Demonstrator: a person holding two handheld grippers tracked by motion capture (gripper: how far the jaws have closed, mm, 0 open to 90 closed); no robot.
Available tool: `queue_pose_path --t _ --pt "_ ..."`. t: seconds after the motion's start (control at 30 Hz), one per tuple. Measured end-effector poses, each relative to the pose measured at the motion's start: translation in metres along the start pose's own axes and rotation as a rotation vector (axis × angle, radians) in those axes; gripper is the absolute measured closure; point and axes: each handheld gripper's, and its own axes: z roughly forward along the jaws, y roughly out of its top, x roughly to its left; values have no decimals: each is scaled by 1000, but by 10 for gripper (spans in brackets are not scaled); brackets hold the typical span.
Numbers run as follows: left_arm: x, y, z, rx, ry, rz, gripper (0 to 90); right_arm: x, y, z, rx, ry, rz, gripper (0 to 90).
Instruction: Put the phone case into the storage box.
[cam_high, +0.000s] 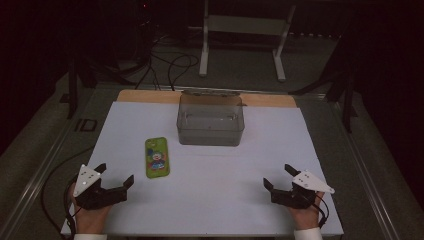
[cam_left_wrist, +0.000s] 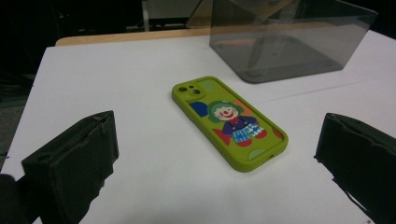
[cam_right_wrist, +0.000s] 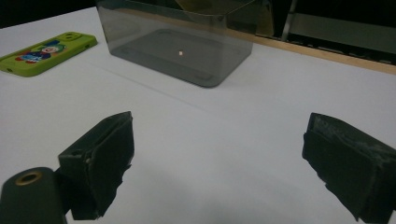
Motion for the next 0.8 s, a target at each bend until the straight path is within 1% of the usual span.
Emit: queue_pose_path --t 0.3,0.5,0.73,0.8 --pt "1 -1 1 13 -2 -4 0 1 0 2 6 1 -9 93" --pt "-2 0 4 33 -8 7 0 1 -1 3 8 2 -13 93" --pt "-3 2 4 29 -10 5 0 1 -1 4 5 7 -13 93" --pt "-4 2 4 33 -9 12 0 2 -1 4 6 7 -15 93"
